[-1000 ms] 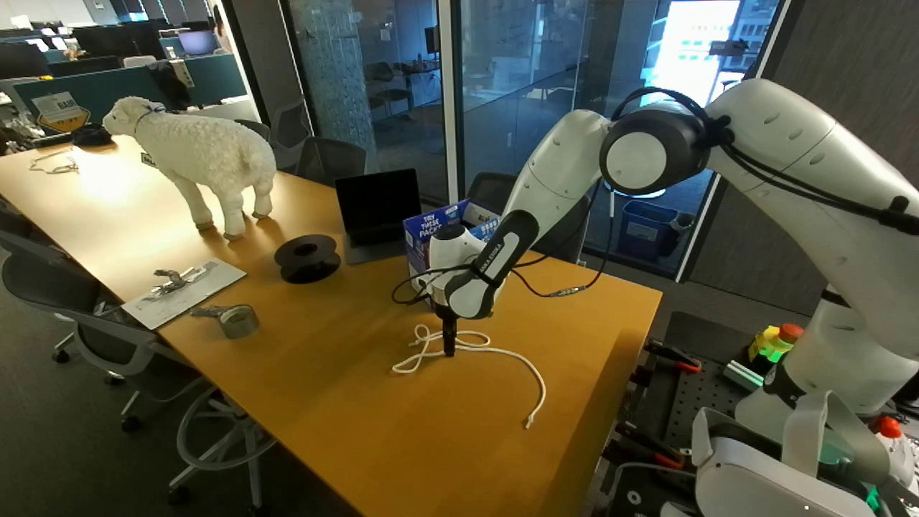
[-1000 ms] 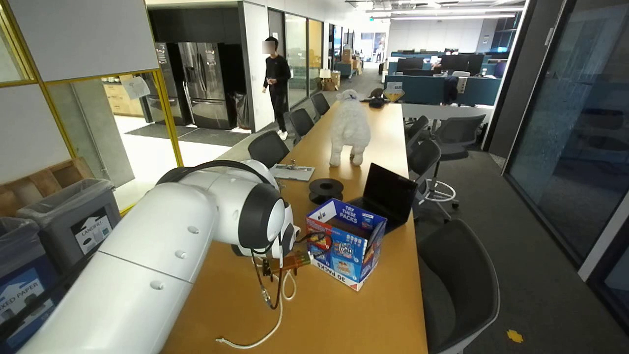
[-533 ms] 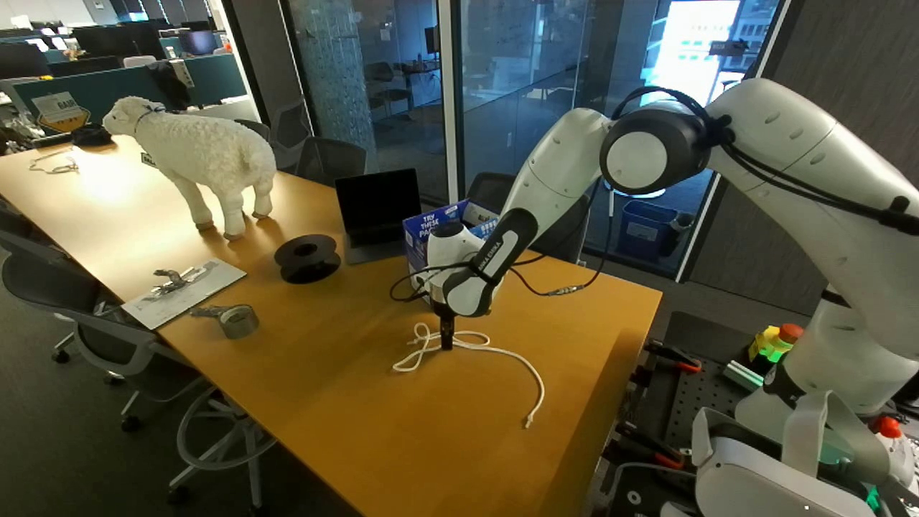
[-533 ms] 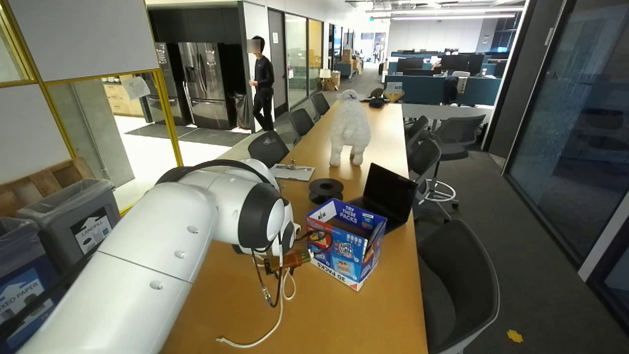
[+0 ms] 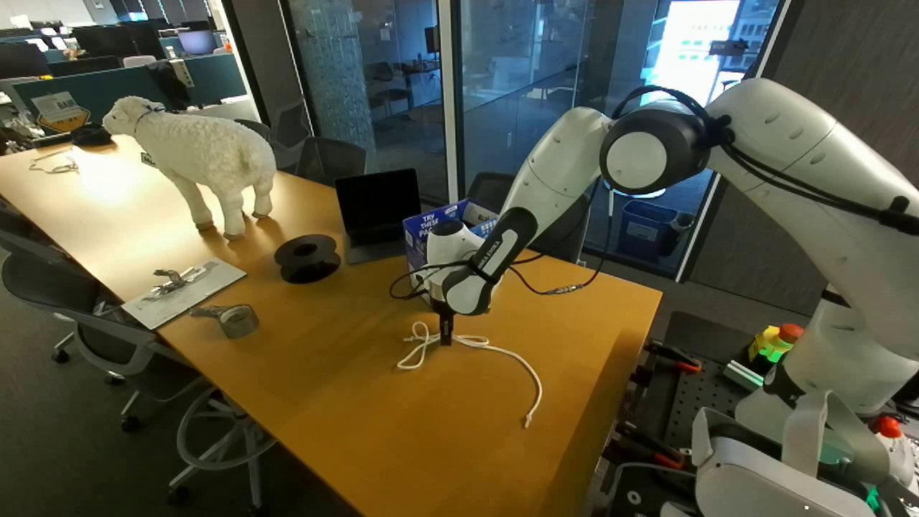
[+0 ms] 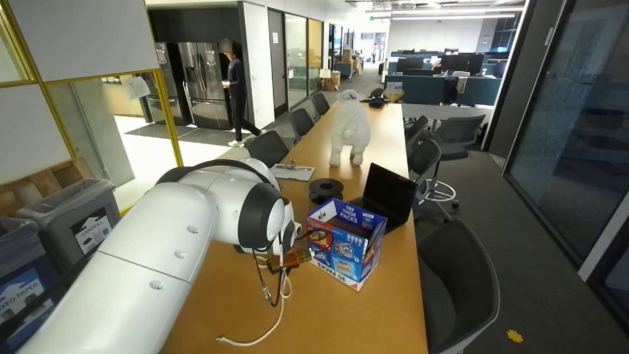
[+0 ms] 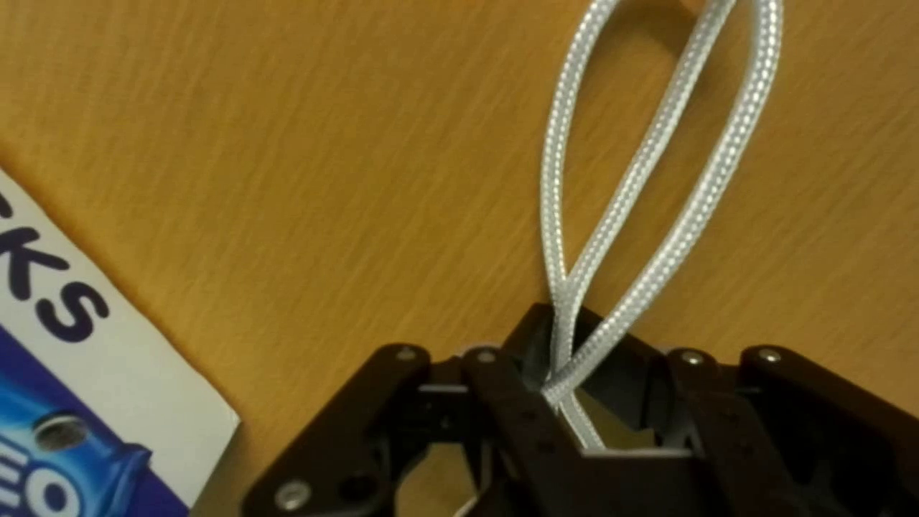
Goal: Place the two white ropes inside the blue box
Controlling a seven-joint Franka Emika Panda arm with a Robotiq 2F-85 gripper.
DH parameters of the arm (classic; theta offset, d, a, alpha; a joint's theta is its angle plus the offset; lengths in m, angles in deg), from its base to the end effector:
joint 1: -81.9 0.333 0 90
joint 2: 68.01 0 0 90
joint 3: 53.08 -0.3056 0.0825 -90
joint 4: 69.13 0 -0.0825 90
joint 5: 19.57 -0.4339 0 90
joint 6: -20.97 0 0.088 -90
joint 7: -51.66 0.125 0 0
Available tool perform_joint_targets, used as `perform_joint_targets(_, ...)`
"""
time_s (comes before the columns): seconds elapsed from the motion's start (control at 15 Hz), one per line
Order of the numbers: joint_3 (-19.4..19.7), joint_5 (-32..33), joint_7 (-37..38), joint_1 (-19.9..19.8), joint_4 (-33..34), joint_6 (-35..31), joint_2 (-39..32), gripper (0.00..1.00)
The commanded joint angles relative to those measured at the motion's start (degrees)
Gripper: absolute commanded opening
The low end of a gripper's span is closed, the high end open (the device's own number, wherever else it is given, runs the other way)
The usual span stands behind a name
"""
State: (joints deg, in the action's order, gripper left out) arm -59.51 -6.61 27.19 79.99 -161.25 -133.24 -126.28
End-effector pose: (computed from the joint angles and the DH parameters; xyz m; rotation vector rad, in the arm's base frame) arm 0.6848 0.0579 -0.0280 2.9508 0.9936 0.1166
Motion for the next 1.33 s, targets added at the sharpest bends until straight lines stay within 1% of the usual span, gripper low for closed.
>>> perform_joint_targets(0.0,0.76,0.6,-0.07,0.73,1.23,0.9,-0.85,0.1)
perform_joint_targets(0.13,0.94,0.55,0.26,0.84,1.21,0.91,-0.81,0.09)
perform_joint_targets(0.27,1.31,-0.61,2.72,0.82,1.1,0.86,-0.16,0.06)
perform_joint_targets(0.4,3.32,-1.08,7.44,1.68,-0.63,-1.7,2.52,0.05)
perform_joint_targets(0.53,5.94,-0.94,12.08,2.72,-2.44,-3.17,5.79,0.06)
perform_joint_targets(0.67,9.73,0.15,16.65,4.97,-4.51,-5.02,9.77,0.06)
perform_joint_targets(0.8,13.67,1.51,20.73,8.1,-6.7,-4.98,14.39,0.06)
perform_joint_targets(0.87,15.49,2.48,22.41,9.74,-7.84,-4.38,17.1,0.06)
perform_joint_targets(0.93,16.53,3.17,23.39,10.7,-8.31,-3.74,19.36,0.06)
perform_joint_targets(1.0,18.66,4.55,25.58,12.52,-8.46,-2.82,21.5,0.06)
perform_joint_targets(1.2,23.08,8.87,31.04,16.15,-6.91,2.76,27.65,0.06)
perform_joint_targets(1.27,23.95,10.44,32.86,16.7,-5.43,5.48,29.33,0.06)
